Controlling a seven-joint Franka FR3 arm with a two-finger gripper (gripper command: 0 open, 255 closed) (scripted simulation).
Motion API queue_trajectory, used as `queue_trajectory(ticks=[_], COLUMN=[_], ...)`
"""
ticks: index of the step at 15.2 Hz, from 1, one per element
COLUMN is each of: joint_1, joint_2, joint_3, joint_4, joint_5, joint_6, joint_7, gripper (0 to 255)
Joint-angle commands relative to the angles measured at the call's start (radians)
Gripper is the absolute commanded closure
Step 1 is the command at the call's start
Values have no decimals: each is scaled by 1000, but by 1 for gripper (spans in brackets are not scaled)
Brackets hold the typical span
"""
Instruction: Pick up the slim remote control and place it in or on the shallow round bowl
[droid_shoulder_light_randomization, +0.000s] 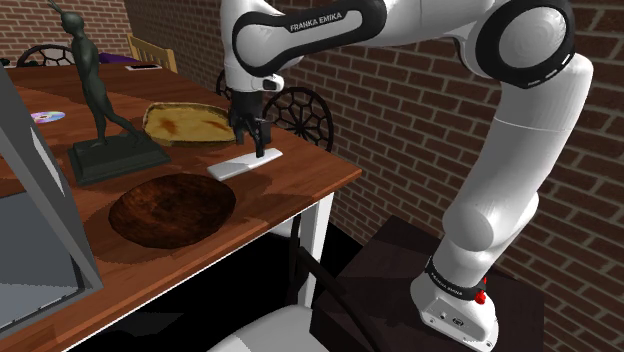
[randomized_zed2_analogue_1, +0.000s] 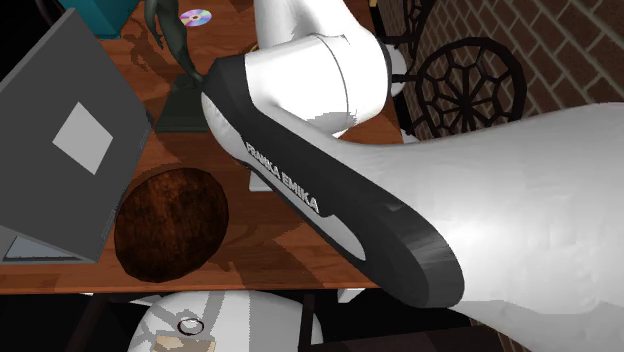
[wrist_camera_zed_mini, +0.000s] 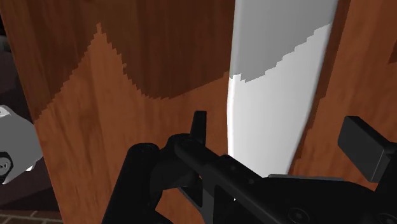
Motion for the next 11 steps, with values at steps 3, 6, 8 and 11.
queue_trajectory(ticks=[3, 6, 8, 11], joint_1=[4, 6, 6, 6], joint_2=[23, 35, 35, 35], joint_3=[-4, -5, -5, -5], joint_4=[-25, -61, -61, -61], joint_5=[-18, -28, -28, -28], joint_6=[45, 90, 90, 90], joint_7=[29, 36, 36, 36], gripper=[0, 0, 0, 0])
